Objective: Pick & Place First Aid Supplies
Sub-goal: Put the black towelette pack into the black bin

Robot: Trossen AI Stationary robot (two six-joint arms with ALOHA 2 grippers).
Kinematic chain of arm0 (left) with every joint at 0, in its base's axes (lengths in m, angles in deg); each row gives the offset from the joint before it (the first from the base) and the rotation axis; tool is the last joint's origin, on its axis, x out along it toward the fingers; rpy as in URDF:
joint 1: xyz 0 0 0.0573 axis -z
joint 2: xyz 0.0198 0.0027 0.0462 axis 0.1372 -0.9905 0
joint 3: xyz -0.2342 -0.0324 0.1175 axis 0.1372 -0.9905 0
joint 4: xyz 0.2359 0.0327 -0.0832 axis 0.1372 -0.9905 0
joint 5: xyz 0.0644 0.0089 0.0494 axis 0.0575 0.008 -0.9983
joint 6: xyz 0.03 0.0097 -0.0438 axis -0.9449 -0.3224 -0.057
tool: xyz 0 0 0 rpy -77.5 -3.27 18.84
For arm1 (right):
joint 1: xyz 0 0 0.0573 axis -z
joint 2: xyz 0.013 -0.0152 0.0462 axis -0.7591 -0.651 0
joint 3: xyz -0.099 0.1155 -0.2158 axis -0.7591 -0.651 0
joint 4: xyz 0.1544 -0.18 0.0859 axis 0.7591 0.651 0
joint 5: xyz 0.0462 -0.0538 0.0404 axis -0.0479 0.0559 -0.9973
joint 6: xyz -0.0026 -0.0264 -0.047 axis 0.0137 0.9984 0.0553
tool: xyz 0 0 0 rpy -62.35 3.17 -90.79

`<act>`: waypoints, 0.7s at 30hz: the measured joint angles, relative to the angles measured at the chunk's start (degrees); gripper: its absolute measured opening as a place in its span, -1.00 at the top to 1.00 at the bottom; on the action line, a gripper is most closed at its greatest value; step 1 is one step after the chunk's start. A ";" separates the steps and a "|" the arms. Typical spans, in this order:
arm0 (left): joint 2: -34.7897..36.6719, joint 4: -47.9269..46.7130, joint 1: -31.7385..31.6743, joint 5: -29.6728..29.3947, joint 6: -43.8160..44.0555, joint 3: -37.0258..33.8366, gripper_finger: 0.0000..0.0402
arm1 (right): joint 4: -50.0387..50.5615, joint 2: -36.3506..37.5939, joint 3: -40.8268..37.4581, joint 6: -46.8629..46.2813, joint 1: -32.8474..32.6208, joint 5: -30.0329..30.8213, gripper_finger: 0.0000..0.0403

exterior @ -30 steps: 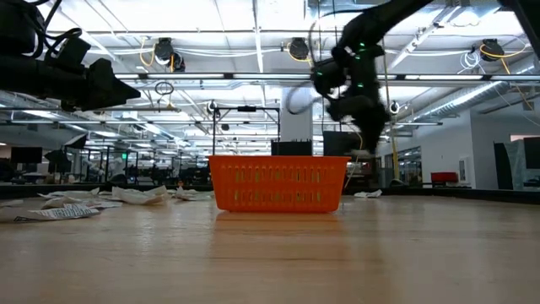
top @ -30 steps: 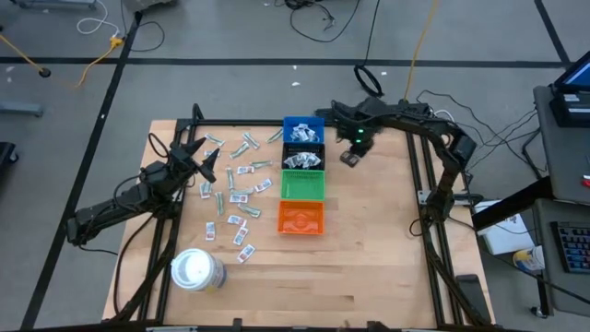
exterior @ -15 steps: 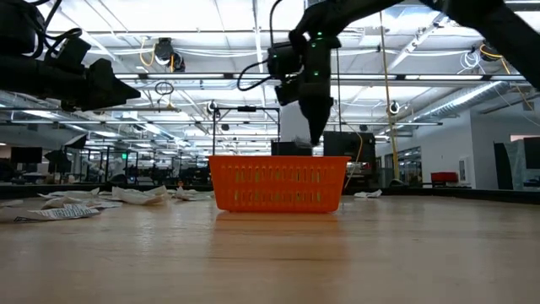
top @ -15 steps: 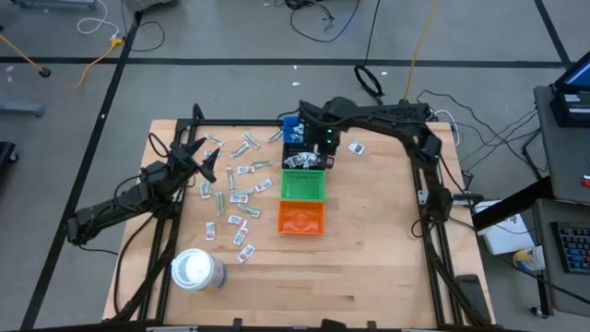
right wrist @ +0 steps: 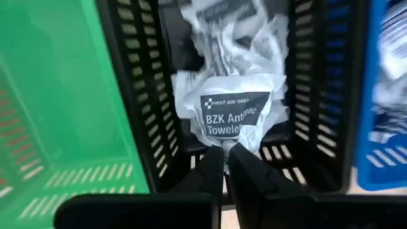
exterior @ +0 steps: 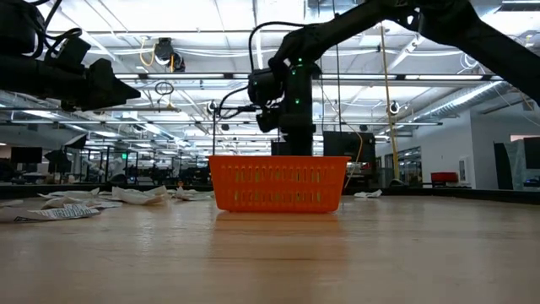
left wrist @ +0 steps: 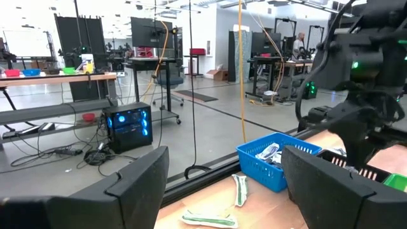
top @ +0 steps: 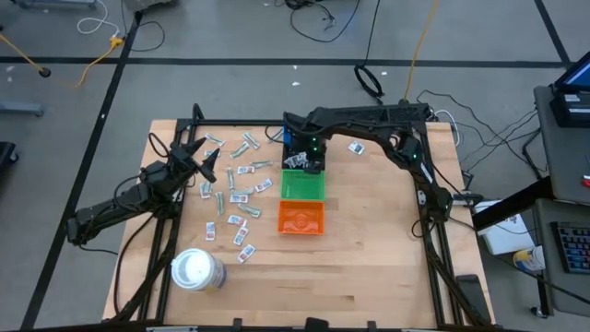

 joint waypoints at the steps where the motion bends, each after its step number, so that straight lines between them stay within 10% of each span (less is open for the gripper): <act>1: -0.01 -0.01 0.00 0.00 0.00 0.00 -0.52 | 0.00 -0.26 0.00 0.00 -0.10 0.02 0.95; 21: -0.01 -0.02 0.00 0.00 0.00 0.00 -0.52 | -0.54 2.08 -0.04 -11.19 -0.10 0.02 -0.25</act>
